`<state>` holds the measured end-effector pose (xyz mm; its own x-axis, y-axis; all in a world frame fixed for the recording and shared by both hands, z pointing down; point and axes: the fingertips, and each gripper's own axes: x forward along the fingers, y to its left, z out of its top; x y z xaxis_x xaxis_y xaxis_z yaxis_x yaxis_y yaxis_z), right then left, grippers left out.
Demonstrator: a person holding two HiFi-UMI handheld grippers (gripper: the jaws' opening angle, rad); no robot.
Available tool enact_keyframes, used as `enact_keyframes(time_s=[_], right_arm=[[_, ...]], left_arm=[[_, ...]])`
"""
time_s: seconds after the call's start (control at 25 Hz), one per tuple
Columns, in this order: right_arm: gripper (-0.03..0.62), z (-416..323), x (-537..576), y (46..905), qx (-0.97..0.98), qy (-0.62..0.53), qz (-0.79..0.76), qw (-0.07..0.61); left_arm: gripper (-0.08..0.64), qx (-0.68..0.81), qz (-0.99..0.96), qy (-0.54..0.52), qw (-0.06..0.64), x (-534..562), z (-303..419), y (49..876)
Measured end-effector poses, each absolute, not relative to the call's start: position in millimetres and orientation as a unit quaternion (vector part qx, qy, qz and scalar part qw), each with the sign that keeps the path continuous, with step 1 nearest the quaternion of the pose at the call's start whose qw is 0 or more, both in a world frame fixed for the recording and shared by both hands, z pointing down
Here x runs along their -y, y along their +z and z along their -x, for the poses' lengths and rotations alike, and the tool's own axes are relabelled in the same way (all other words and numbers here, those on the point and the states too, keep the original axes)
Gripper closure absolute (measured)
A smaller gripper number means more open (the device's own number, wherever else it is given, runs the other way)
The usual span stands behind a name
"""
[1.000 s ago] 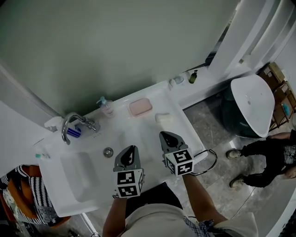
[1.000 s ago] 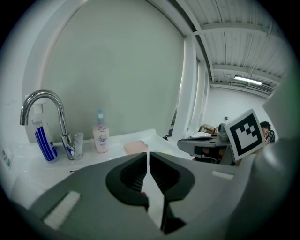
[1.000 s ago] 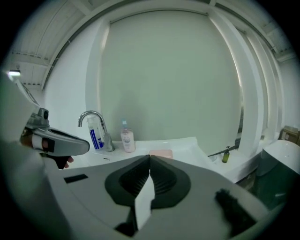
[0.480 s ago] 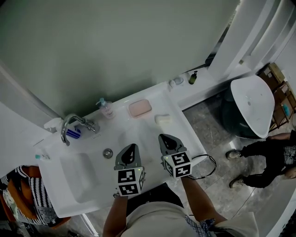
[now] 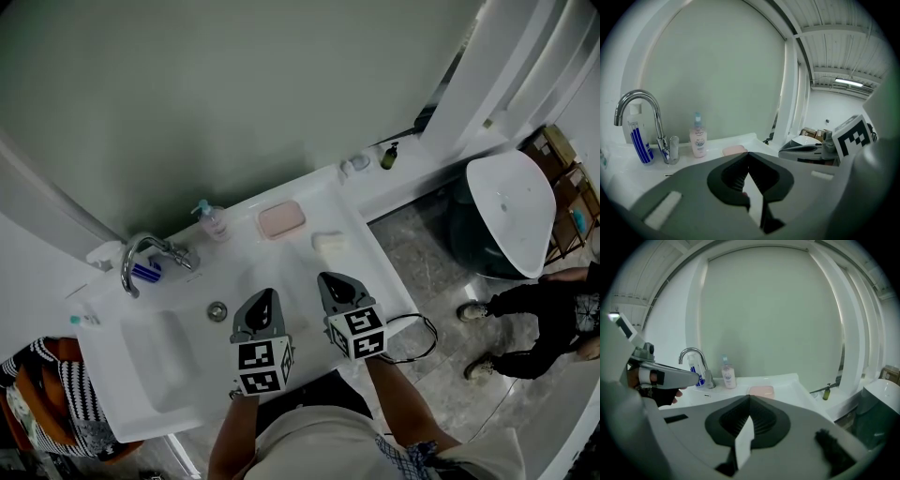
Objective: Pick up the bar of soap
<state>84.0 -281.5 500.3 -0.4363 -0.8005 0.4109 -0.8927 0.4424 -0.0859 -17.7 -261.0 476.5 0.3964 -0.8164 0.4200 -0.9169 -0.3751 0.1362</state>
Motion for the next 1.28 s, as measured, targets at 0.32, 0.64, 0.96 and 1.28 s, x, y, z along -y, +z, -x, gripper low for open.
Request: enact_keyframes(time_s=[0.32,0.64,0.96,1.28], right_arm=[[0.580,-90,281,503,0.826,0.158,-0.517,0.162],[0.580,-95,278,504,0.821,0.161,-0.524,0.161],[0.580,-94,277,502,0.823,0.154,-0.521,0.163],[0.580,-98,277,501,0.823,0.154,-0.521,0.164]], left_arm=[[0.551,0.531,-0.817,0.141,0.177,263,15,478],[0.551,0.528,-0.818,0.139,0.180,260,10,479],[0.551,0.530,-0.817,0.138,0.179,258,9,478],[0.551,0.528,-0.818,0.138,0.179,259,5,476]])
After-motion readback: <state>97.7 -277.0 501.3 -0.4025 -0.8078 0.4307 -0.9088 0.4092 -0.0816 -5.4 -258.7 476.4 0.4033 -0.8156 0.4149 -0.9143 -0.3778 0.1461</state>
